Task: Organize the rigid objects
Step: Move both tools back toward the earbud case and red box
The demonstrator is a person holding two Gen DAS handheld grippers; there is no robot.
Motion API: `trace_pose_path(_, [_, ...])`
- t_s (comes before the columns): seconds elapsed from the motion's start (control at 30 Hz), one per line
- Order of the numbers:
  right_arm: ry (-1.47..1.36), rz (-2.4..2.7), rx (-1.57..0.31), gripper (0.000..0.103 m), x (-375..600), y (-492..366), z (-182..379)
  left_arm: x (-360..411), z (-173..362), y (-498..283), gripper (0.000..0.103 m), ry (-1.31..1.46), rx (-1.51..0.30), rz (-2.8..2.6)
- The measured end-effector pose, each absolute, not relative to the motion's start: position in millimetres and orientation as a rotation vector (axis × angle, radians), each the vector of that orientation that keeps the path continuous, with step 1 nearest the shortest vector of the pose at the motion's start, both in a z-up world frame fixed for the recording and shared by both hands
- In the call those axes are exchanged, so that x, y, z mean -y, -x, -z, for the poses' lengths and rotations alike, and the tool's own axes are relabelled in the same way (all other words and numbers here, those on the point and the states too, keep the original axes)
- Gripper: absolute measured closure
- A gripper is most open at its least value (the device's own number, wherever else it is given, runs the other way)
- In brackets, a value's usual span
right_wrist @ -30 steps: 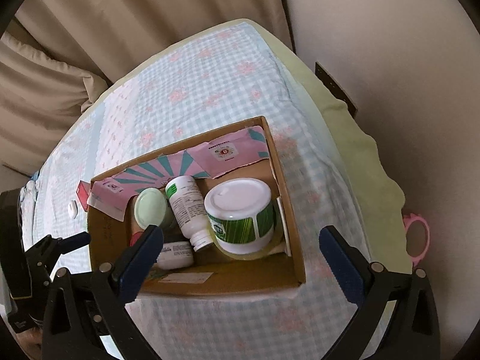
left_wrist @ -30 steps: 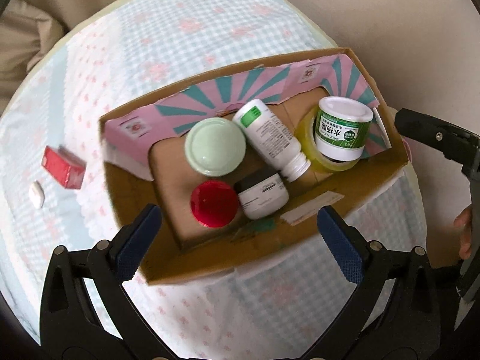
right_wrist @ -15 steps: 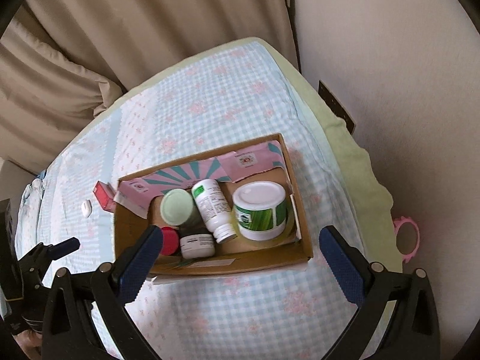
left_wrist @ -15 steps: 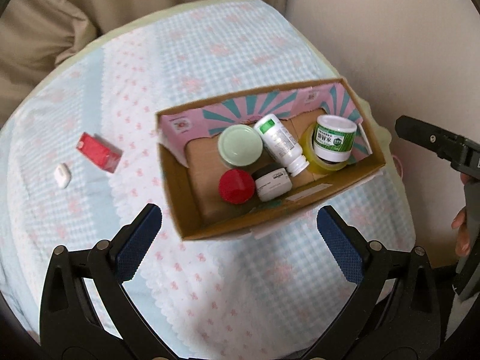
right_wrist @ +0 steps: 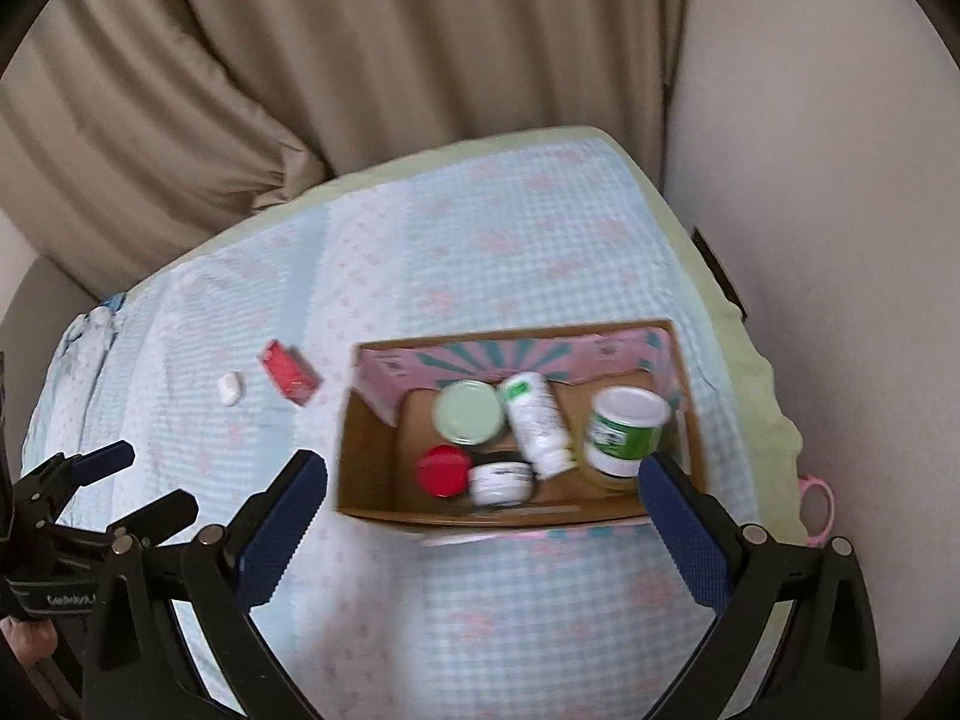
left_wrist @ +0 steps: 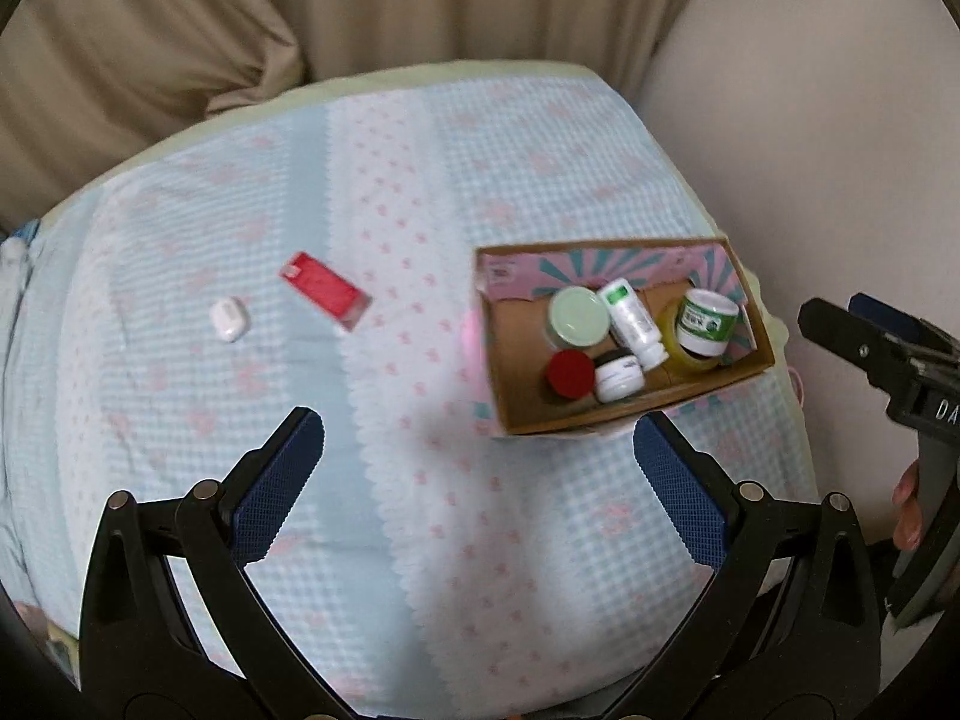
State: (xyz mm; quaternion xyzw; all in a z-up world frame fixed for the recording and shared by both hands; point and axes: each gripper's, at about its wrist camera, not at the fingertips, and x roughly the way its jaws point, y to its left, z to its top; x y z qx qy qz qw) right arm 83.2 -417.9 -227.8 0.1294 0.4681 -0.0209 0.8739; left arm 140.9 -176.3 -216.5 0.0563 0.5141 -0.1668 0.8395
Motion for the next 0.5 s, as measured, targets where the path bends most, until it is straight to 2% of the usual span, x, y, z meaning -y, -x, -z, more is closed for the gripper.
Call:
trace_pose_path(0.27, [-0.196, 0.004, -0.95, 0.0, 329, -90, 195, 87, 187, -145, 0.0, -0.067, -1.041, 0.32])
trace_pose_path(0.5, [-0.176, -0.04, -0.958, 0.0, 246, -112, 188, 6, 187, -165, 0.0, -0.021, -1.035, 0.289])
